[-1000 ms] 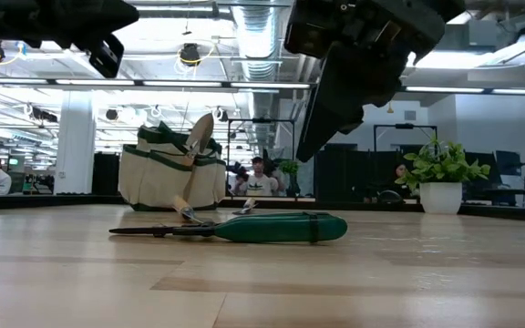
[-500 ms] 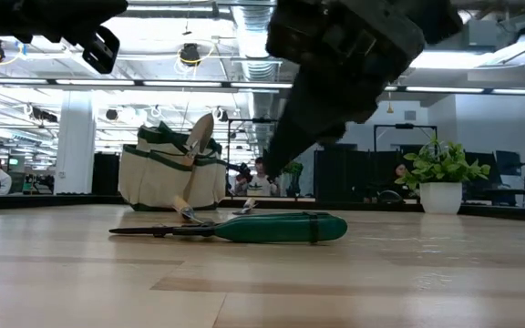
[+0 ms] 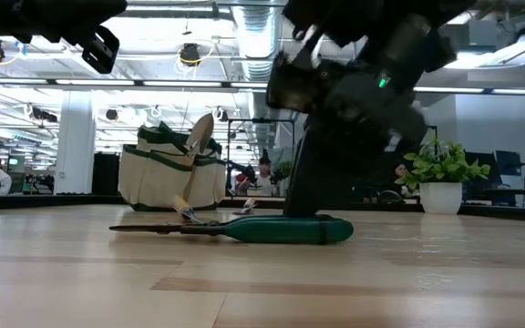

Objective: Pick & Place Garden tools in Gardening bag
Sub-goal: Put the green fruit pruner into the yellow gardening bag

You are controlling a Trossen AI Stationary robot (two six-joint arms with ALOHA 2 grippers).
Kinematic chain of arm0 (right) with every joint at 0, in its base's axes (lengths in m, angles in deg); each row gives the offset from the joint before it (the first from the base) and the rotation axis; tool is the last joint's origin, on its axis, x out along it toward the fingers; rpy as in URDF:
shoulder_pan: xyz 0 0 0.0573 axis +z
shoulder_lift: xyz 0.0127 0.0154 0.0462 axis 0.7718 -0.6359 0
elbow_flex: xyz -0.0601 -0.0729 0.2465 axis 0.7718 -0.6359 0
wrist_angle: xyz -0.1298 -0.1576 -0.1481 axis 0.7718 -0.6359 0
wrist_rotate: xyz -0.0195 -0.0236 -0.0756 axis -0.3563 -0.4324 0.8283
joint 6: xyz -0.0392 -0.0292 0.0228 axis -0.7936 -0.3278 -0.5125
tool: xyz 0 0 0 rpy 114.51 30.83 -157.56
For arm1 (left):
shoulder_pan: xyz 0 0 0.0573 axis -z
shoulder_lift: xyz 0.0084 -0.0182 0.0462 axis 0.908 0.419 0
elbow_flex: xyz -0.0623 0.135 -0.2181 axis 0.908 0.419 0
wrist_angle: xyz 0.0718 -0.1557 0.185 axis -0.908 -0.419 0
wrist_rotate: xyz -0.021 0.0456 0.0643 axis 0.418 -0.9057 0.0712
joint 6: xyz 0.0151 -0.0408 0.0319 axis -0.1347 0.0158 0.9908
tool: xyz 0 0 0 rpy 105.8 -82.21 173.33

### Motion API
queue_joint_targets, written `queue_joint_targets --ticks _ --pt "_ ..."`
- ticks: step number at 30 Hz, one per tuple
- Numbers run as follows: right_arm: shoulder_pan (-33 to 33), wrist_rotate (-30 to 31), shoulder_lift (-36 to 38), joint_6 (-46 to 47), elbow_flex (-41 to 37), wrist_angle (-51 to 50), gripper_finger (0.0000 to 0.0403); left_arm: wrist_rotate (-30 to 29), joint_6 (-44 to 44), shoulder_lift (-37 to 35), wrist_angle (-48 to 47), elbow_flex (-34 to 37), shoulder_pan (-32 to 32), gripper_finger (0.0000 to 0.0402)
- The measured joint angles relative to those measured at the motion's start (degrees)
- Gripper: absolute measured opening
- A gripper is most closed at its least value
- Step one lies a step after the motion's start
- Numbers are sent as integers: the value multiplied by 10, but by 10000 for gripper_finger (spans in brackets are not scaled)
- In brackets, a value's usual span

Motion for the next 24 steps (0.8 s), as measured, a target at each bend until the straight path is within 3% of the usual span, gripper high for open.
queue_joint_targets --ticks 6,13,24 --pt "-1 5 -2 0 0 5 105 0 0 0 0 0 0 3" --pt "-1 18 3 0 -1 -2 16 0 0 0 0 0 0 3" --pt "-1 84 44 -32 -4 -33 14 2 2 0 2 0 0 3"
